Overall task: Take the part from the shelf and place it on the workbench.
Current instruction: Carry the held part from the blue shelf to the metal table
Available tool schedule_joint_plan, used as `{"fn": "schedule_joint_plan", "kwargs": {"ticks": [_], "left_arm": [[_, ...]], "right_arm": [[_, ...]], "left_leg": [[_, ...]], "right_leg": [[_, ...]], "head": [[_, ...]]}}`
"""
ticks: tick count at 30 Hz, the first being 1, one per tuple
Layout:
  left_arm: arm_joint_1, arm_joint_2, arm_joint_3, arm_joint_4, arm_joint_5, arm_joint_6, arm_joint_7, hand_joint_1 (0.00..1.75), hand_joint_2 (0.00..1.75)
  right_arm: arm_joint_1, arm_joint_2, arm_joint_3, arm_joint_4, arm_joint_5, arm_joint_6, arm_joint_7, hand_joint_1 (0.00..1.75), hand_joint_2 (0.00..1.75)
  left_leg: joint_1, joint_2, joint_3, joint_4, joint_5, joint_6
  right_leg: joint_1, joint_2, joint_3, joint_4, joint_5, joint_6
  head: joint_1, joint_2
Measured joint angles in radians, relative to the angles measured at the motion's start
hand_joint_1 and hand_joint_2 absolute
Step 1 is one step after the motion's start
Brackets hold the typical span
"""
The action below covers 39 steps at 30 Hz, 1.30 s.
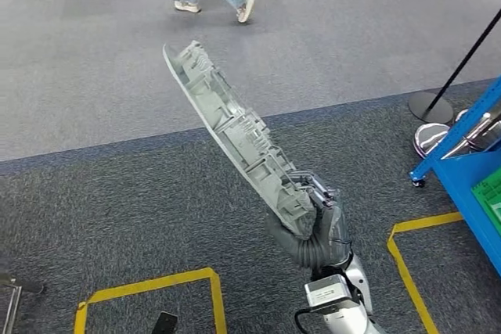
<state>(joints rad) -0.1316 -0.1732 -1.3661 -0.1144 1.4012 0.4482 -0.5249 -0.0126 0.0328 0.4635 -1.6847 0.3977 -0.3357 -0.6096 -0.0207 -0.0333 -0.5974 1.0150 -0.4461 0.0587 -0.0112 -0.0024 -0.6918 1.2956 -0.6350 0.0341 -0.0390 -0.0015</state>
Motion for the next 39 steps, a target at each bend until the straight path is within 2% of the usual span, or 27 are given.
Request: {"fn": "schedule_joint_plan", "kwargs": {"ticks": [1,2,4,6,7,8,9,10,12,13,18,20,21,22,23,24,25,26,28,29,30,31,32,33,35,37,39], "left_arm": [[0.000,0.000,0.000,0.000,0.000,0.000,0.000,0.00,1.75],[0.000,0.000,0.000,0.000,0.000,0.000,0.000,0.00,1.75],[-0.001,-0.001,0.000,0.000,0.000,0.000,0.000,0.00,1.75],[-0.004,-0.001,-0.001,0.000,0.001,0.000,0.000,0.00,1.75],[-0.004,-0.002,-0.001,0.000,0.001,0.000,0.000,0.00,1.75],[-0.003,-0.001,-0.002,0.000,0.002,0.000,0.000,0.00,1.75],[-0.002,-0.001,-0.003,0.000,0.002,0.000,0.000,0.00,1.75],[-0.002,-0.001,-0.004,0.000,0.002,0.000,0.000,0.00,1.75],[-0.003,0.000,-0.005,0.000,0.002,0.000,-0.001,0.00,1.75],[-0.003,0.000,-0.005,0.000,0.003,0.000,-0.001,0.00,1.75],[-0.003,0.000,-0.005,0.000,0.003,0.000,-0.001,0.00,1.75],[-0.003,0.000,-0.006,0.000,0.003,0.001,-0.001,0.00,1.75],[-0.003,-0.001,-0.006,0.000,0.003,0.001,-0.002,0.00,1.75],[-0.003,-0.001,-0.007,0.000,0.004,0.002,-0.002,0.00,1.75],[-0.003,-0.001,-0.007,0.000,0.005,0.002,-0.003,0.00,1.75],[-0.003,-0.001,-0.008,0.000,0.006,0.003,-0.003,0.00,1.75],[-0.003,-0.001,-0.008,0.000,0.007,0.003,-0.003,0.00,1.75],[-0.004,-0.001,-0.008,0.000,0.007,0.004,-0.003,0.00,1.75],[-0.007,-0.001,-0.009,0.000,0.009,0.004,-0.003,0.00,1.75],[-0.007,-0.001,-0.010,0.000,0.009,0.004,-0.003,0.00,1.75],[-0.007,-0.001,-0.011,0.000,0.009,0.004,-0.003,0.00,1.75],[-0.007,-0.001,-0.012,0.000,0.009,0.004,-0.003,0.00,1.75],[-0.007,-0.001,-0.013,0.000,0.009,0.004,-0.003,0.00,1.75],[-0.007,-0.002,-0.014,0.000,0.009,0.005,-0.003,0.00,1.75],[-0.008,-0.004,-0.015,0.000,0.009,0.006,-0.003,0.00,1.75],[-0.008,-0.005,-0.016,0.000,0.009,0.007,-0.003,0.00,1.75],[-0.007,-0.005,-0.016,0.000,0.010,0.007,-0.003,0.00,1.75]], "right_arm": [[0.000,0.000,0.000,0.002,0.000,0.000,0.000,1.75,1.75],[0.000,0.000,0.001,0.004,0.001,0.000,0.001,1.75,1.75],[-0.004,0.000,0.001,0.004,0.002,0.000,0.001,1.75,1.75],[-0.006,0.000,0.002,0.004,0.003,-0.001,0.000,1.75,1.75],[-0.006,0.000,0.002,0.004,0.004,-0.001,0.000,1.75,1.75],[-0.006,0.000,0.002,0.004,0.004,-0.001,0.000,1.75,1.75],[-0.006,0.001,0.002,0.004,0.004,-0.001,0.000,1.75,1.75],[-0.006,0.001,0.002,0.004,0.005,-0.002,0.001,1.75,1.75],[-0.007,0.002,0.002,0.004,0.006,-0.003,0.000,1.75,1.75],[-0.007,0.002,0.002,0.004,0.006,-0.004,0.000,1.75,1.75],[-0.008,0.002,0.002,0.004,0.006,-0.004,-0.001,1.75,1.75],[-0.007,0.002,0.002,0.004,0.007,-0.004,-0.001,1.75,1.75],[-0.008,0.002,0.002,0.004,0.009,-0.003,-0.001,1.75,1.75],[-0.010,0.002,0.002,0.004,0.011,-0.002,-0.001,1.75,1.75],[-0.013,0.002,0.003,0.004,0.013,-0.001,0.000,1.75,1.75],[-0.016,0.003,0.004,0.004,0.015,0.001,0.000,1.75,1.75],[-0.019,0.003,0.005,0.004,0.016,0.002,0.001,1.75,1.75],[-0.020,0.004,0.005,0.003,0.017,0.003,0.001,1.75,1.75],[-0.021,0.004,0.006,0.003,0.018,0.003,0.002,1.75,1.75],[-0.020,0.004,0.007,0.004,0.018,0.004,0.002,1.75,1.75],[-0.020,0.004,0.007,0.004,0.018,0.004,0.003,1.75,1.75],[-0.020,0.004,0.007,0.004,0.019,0.005,0.005,1.75,1.75],[-0.020,0.003,0.008,0.004,0.019,0.006,0.006,1.75,1.75],[-0.020,0.003,0.008,0.004,0.020,0.006,0.006,1.75,1.75],[-0.023,0.004,0.008,0.004,0.021,0.006,0.006,1.75,1.75],[-0.024,0.004,0.009,0.003,0.023,0.006,0.006,1.75,1.75],[-0.024,0.004,0.011,0.004,0.024,0.007,0.007,1.75,1.75]], "left_leg": [[0.000,-0.015,0.000,0.002,0.000,0.000],[0.000,-0.030,0.000,0.004,0.000,0.000],[0.000,-0.057,-0.004,0.012,-0.001,-0.004],[0.004,-0.079,-0.016,0.018,0.002,-0.013],[0.006,-0.091,-0.022,0.019,0.005,-0.019],[0.009,-0.102,-0.027,0.019,0.007,-0.025],[0.009,-0.099,-0.031,0.023,0.005,-0.030],[0.008,-0.081,-0.038,0.038,-0.005,-0.036],[0.007,-0.027,-0.061,0.091,-0.039,-0.045],[0.008,-0.011,-0.072,0.114,-0.053,-0.048],[0.008,-0.005,-0.079,0.129,-0.061,-0.050],[0.017,0.008,-0.109,0.191,-0.077,-0.057],[0.020,0.039,-0.095,0.167,-0.063,-0.064],[0.021,0.064,-0.082,0.140,-0.049,-0.062],[0.020,0.080,-0.056,0.084,-0.022,-0.057],[0.015,0.091,-0.027,0.025,-0.004,-0.046],[0.014,0.075,-0.027,0.021,-0.002,-0.033],[0.015,0.063,-0.025,0.018,-0.001,-0.025],[0.015,0.038,-0.024,0.017,0.000,-0.013],[0.013,0.025,-0.024,0.017,-0.001,-0.010],[0.011,0.010,-0.024,0.017,-0.001,-0.008],[0.009,-0.006,-0.023,0.018,-0.001,-0.008],[0.008,-0.021,-0.022,0.018,-0.001,-0.008],[0.008,-0.037,-0.021,0.018,-0.001,-0.008],[0.006,-0.063,-0.021,0.022,-0.002,-0.011],[0.008,-0.083,-0.027,0.024,-0.001,-0.020],[0.012,-0.100,-0.032,0.024,0.001,-0.031]], "right_leg": [[0.000,0.002,0.003,-0.014,0.022,-0.001],[0.000,0.008,0.023,-0.063,0.059,-0.003],[-0.005,0.057,0.083,-0.193,0.120,-0.008],[-0.008,0.100,0.114,-0.257,0.134,-0.010],[-0.007,0.101,0.118,-0.263,0.133,-0.011],[-0.006,0.088,0.119,-0.266,0.134,-0.014],[-0.007,0.074,0.122,-0.271,0.136,-0.018],[-0.008,0.059,0.126,-0.276,0.138,-0.023],[-0.010,0.033,0.132,-0.283,0.139,-0.030],[-0.010,0.027,0.134,-0.283,0.139,-0.032],[-0.009,0.023,0.134,-0.283,0.139,-0.032],[-0.009,-0.003,0.135,-0.283,0.136,-0.032],[-0.007,-0.031,0.139,-0.283,0.131,-0.028],[-0.005,-0.067,0.145,-0.283,0.125,-0.018],[-0.004,-0.100,0.151,-0.284,0.118,-0.007],[-0.004,-0.111,0.155,-0.282,0.109,0.006],[-0.007,-0.099,0.152,-0.270,0.097,0.014],[-0.010,-0.073,0.136,-0.239,0.078,0.017],[-0.009,-0.017,0.071,-0.118,0.023,0.014],[-0.008,-0.006,0.032,-0.051,0.001,0.012],[-0.006,-0.001,0.002,-0.006,-0.007,0.009],[-0.004,0.001,-0.012,0.003,0.006,0.005],[-0.002,0.005,-0.007,-0.024,0.035,0.001],[-0.001,0.014,0.014,-0.080,0.075,-0.005],[-0.002,0.058,0.068,-0.204,0.132,-0.012],[-0.002,0.083,0.098,-0.261,0.143,-0.014],[-0.002,0.064,0.107,-0.270,0.145,-0.018]], "head": [[0.000,0.000],[0.000,0.000],[0.000,0.000],[-0.001,0.000],[-0.001,0.000],[-0.001,0.000],[-0.001,0.000],[-0.004,0.000],[-0.010,0.000],[-0.013,0.000],[-0.013,0.000],[-0.013,0.000],[-0.014,0.000],[-0.013,0.000],[-0.013,0.000],[-0.012,0.000],[-0.011,0.000],[-0.008,0.000],[-0.003,0.000],[-0.001,0.000],[-0.001,0.000],[0.000,0.000],[0.000,0.000],[0.000,0.000],[-0.001,0.000],[-0.001,0.000],[-0.001,0.000]]}}
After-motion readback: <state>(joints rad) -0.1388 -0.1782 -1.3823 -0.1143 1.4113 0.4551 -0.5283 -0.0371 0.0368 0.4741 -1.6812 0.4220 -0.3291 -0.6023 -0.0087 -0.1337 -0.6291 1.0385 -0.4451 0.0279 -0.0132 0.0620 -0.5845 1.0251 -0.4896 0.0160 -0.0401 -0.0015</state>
